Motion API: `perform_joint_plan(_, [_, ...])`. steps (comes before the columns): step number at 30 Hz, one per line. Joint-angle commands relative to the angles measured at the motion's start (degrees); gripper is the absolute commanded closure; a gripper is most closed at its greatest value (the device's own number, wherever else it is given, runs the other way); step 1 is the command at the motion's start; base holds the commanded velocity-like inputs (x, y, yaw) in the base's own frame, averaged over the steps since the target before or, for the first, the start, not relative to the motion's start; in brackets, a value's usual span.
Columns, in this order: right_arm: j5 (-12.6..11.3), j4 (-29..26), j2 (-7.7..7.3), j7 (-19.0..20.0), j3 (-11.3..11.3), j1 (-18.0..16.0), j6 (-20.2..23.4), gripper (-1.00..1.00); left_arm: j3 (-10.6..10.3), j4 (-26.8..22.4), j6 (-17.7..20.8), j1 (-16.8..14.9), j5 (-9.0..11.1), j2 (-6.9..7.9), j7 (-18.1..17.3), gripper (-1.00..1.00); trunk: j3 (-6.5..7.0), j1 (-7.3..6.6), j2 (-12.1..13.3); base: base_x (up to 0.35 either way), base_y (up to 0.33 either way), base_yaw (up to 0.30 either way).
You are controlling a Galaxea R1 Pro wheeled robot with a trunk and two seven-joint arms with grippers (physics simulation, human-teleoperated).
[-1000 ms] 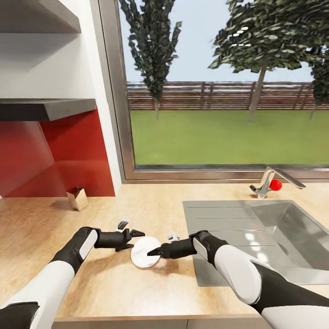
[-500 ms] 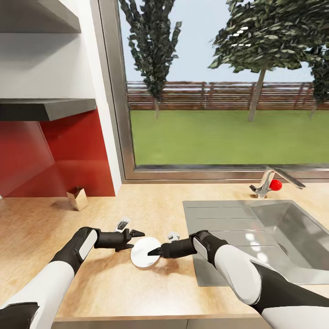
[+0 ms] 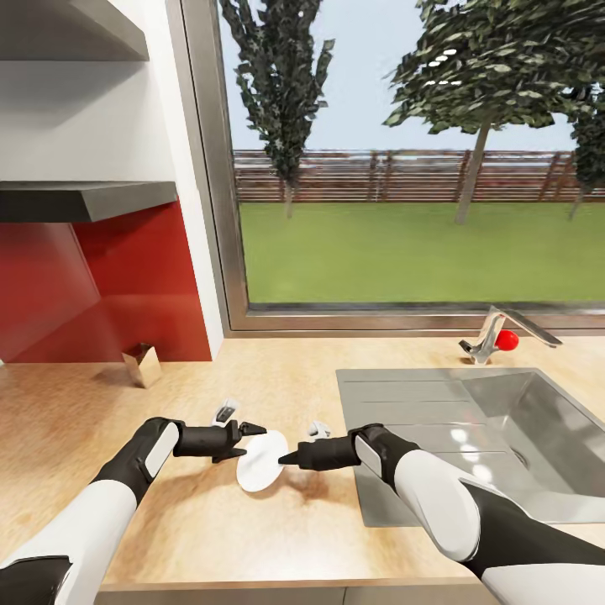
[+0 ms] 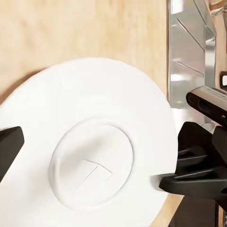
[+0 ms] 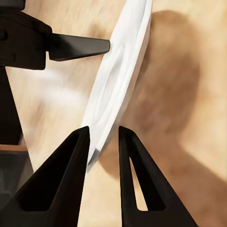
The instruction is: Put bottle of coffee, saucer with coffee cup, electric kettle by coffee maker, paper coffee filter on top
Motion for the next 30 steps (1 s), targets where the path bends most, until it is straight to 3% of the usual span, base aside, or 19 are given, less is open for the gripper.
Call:
perform_joint_plan(1, [0.02,-0.15,0.03,0.16,-0.93,-0.02,0.73,1.00,0.13,0.04,0.15,-0.03,-0.70,-0.03,-0.27,-1.00,-0.13,0.03,-0.10,0.000,0.000,0.000])
perform_joint_plan(15, [0.01,-0.17,0.03,0.12,-0.93,-0.02,0.72,1.00,0.13,-0.33,0.20,-0.03,-0.71,0.62,-0.23,-1.00,-0.13,0.03,-0.10,0.000,0.000,0.000])
perform_joint_plan(21, [0.00,-0.18,0.03,0.12,-0.93,-0.02,0.75,1.00,0.13,-1.07,0.13,-0.38,-0.69,5.48,-0.14,-1.00,-0.13,0.03,-0.10,0.000,0.000,0.000])
perform_joint_plan(26, [-0.07,-0.45,0.03,0.05,-0.97,-0.02,0.70,1.00,0.13,-1.52,-0.07,-0.71,-0.53,10.95,-0.35,-1.00,-0.13,0.03,-0.10,0.000,0.000,0.000])
perform_joint_plan(30, [-0.08,-2.75,0.03,-0.04,-1.08,-0.02,0.70,1.00,-0.01,-6.32,-0.04,-0.18,-0.65,12.93,-0.43,-1.00,-0.13,0.03,-0.10,0.000,0.000,0.000])
